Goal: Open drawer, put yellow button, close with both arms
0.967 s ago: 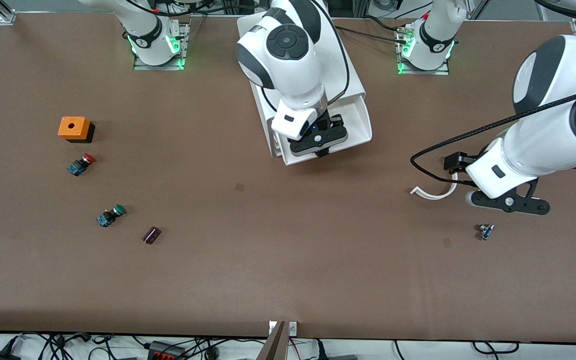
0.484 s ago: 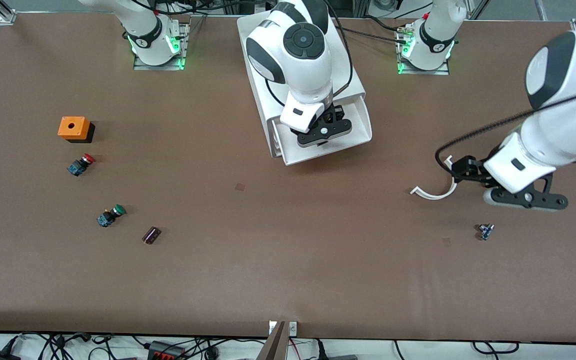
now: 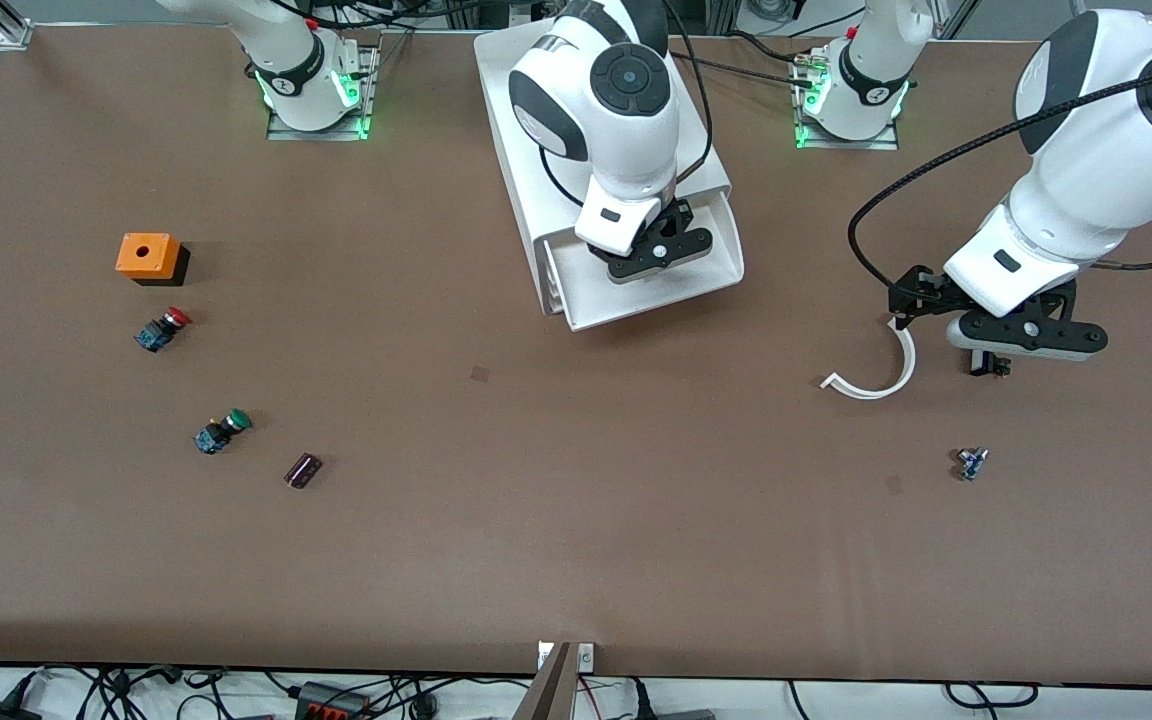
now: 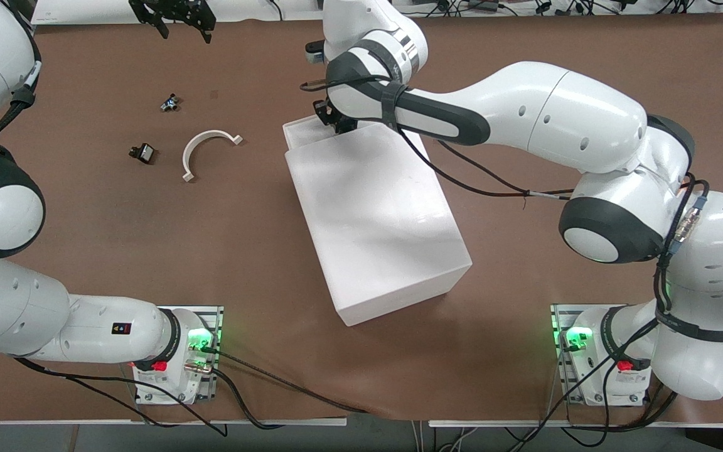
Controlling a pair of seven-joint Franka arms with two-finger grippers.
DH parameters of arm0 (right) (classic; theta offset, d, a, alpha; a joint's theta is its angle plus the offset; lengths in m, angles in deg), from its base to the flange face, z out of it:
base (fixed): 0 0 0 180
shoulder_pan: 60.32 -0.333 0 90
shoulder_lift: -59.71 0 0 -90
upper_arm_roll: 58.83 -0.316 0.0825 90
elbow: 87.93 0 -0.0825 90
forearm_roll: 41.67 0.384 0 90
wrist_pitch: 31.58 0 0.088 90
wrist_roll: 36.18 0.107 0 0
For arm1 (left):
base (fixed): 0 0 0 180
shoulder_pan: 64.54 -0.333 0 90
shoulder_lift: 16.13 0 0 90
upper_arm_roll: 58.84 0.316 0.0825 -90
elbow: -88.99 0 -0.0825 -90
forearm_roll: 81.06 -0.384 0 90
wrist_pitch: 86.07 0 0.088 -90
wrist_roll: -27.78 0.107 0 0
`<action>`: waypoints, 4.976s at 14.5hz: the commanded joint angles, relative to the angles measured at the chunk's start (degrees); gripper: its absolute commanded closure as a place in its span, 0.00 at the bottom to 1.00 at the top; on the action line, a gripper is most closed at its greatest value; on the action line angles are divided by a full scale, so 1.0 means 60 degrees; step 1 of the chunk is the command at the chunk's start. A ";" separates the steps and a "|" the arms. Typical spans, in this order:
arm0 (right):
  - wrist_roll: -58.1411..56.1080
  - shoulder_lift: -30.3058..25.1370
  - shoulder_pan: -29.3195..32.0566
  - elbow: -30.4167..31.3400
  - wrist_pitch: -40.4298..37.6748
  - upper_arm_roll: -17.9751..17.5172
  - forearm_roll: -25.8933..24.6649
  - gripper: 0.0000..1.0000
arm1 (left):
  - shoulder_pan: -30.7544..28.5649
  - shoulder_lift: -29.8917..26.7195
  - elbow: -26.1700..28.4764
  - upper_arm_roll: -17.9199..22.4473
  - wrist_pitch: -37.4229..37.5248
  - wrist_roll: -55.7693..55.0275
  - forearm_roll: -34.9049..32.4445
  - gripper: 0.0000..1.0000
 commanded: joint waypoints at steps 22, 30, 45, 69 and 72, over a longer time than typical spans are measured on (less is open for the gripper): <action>0.1073 0.0100 0.0736 -0.1154 -0.0488 0.2649 0.0009 0.00 | 0.0349 0.0334 0.0183 -0.0953 -0.0214 -0.2616 0.0200 0.00; -0.1153 -0.0470 0.3589 -0.0568 -0.1497 0.2829 0.0184 0.00 | 0.0582 0.1372 0.0110 -0.2770 -0.1911 -0.5123 0.0200 0.00; -0.4733 -0.2957 0.7090 0.0922 -0.2219 0.1955 0.0508 0.00 | 0.1579 0.2722 0.0227 -0.2874 -0.2006 -0.7541 0.0068 0.00; -0.5788 -0.7383 0.9101 0.6050 -0.2320 0.0177 -0.1265 0.00 | 0.1010 0.2458 -0.0226 -0.3460 0.0516 -0.6929 0.1358 0.00; -0.5803 -0.7532 0.9130 0.6331 -0.2305 0.0192 -0.1265 0.00 | 0.0161 0.2093 -0.0271 -0.3475 0.0561 -0.6007 0.1125 0.00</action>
